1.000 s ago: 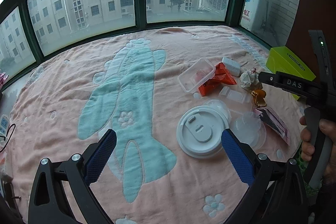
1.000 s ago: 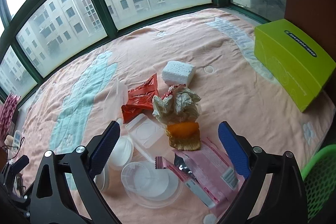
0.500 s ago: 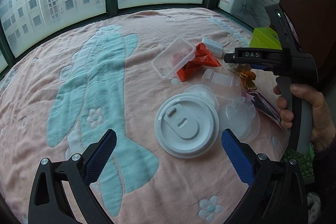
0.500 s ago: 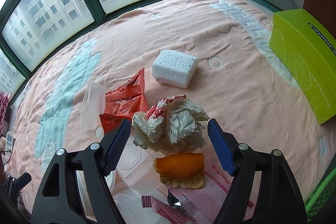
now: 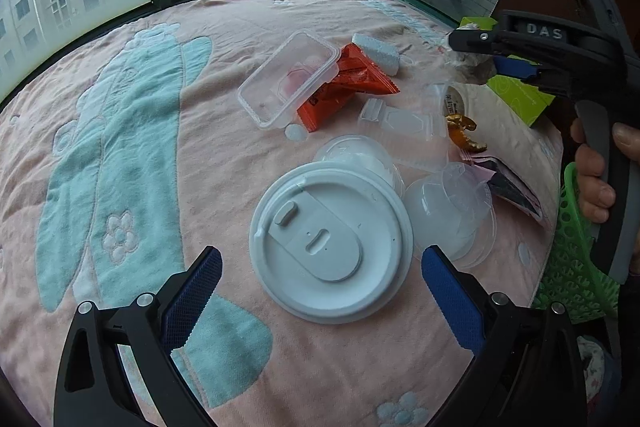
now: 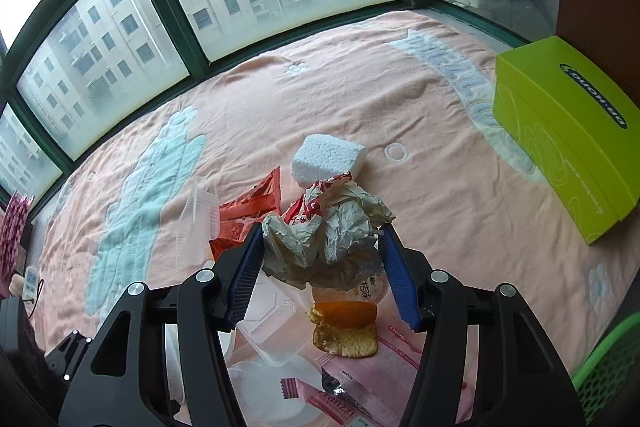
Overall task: Collect trash
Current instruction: 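Reach the right tool to the crumpled paper wrapper and close on it, then carry the wrapper to the green basket with the right tool while the left tool grasps the white cup lid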
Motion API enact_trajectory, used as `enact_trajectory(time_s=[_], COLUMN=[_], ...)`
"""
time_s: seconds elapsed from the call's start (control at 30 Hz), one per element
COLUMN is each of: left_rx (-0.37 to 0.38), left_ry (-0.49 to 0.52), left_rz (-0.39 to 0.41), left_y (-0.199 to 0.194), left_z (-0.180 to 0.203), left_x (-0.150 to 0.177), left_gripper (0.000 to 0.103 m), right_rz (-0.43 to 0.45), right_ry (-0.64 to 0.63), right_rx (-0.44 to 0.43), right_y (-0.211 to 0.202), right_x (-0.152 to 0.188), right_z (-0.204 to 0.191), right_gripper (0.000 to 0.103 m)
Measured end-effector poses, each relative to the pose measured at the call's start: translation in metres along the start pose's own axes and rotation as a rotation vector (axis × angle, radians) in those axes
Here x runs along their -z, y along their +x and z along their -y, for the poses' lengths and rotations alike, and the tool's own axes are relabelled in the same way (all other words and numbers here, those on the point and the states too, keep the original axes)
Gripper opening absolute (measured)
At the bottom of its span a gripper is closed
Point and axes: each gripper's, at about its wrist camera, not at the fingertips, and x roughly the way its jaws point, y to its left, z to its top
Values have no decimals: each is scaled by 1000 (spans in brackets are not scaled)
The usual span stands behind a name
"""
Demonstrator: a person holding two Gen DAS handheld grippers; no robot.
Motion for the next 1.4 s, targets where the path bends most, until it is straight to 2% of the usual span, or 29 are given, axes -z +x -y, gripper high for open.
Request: enact_trajectory(time_s=[0.23,0.5,0.6,0.63,0.93,1.13,1.4], left_rx=[61,90,106,108,104,123,191], left_ry=[-45,-53,-53,-54,-58,-25,68], left_rz=[-13,-12,-15,-9,41,108,149], left_y=[7,12,14,12,-16,-53,-75], left_z=[-10,-10,-8,-8,-4,17,72], left_x=[0,1,1,1,6,3,-9], left_gripper=[97,95,86,83,83,83,83], right_rz=[46,97,109,113,128,129,129], right_ry=[16,17,34,38,79,95,116], right_rx=[-11,17,27,34,102,175,244], right_y=[-40,-89,-105,-110,-145,-165,-186], right_x=[9,41,54,58,96,123,151], right_z=[6,15,22,24,50,69,91], right_gripper=[58,58,58,58,58,59,60])
